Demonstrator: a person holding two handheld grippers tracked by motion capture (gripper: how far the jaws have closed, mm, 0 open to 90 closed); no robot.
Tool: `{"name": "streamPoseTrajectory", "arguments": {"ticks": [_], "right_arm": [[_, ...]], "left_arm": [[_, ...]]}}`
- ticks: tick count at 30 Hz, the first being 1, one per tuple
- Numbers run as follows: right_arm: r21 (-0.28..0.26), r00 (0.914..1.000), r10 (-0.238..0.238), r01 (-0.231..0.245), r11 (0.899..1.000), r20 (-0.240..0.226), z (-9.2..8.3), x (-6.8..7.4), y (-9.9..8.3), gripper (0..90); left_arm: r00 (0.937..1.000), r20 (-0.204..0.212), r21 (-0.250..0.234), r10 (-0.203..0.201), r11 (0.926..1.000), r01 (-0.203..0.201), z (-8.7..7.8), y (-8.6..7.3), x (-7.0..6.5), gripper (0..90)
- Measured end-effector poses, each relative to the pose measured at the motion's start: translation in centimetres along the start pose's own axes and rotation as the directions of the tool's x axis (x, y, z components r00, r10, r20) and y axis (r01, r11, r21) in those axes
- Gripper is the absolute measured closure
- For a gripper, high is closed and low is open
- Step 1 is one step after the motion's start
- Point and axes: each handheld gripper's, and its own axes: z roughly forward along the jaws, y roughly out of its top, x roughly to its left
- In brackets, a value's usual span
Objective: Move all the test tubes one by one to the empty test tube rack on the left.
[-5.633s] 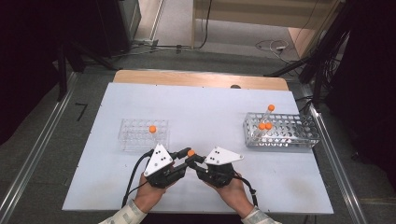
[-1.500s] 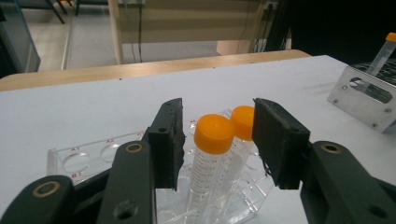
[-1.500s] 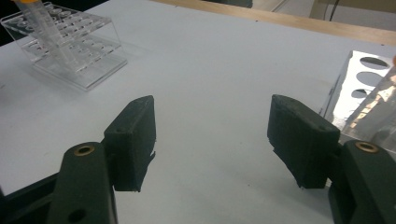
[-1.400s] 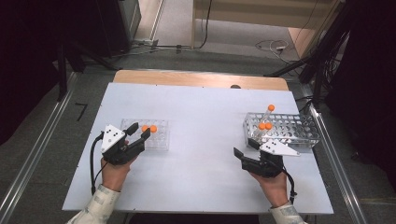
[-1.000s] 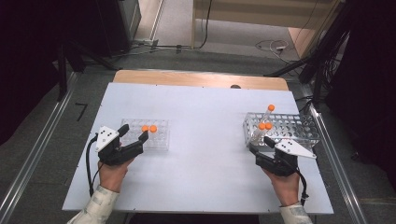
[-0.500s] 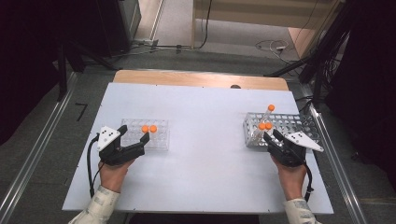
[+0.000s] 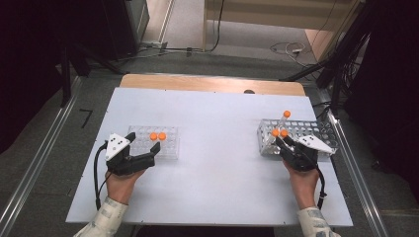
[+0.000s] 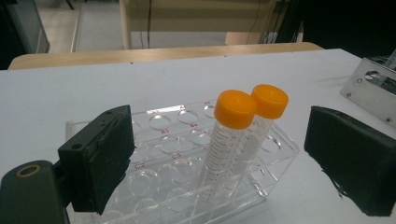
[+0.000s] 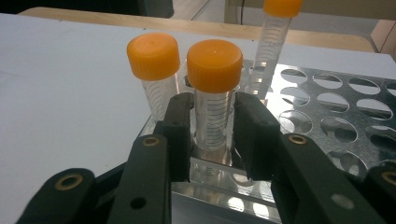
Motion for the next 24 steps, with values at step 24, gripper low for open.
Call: {"name": "streamPoseTrajectory", "arguments": {"ticks": [24], "right_arm": [[-0.076,1.0,0.008,-0.009,0.997,-0.003,-1.5,-0.1,1.3,71.7]], "left_arm": [[0.9999,-0.001,-0.011,0.014,0.9998,-0.014,-0.1,0.0,-0.5,9.4]]}}
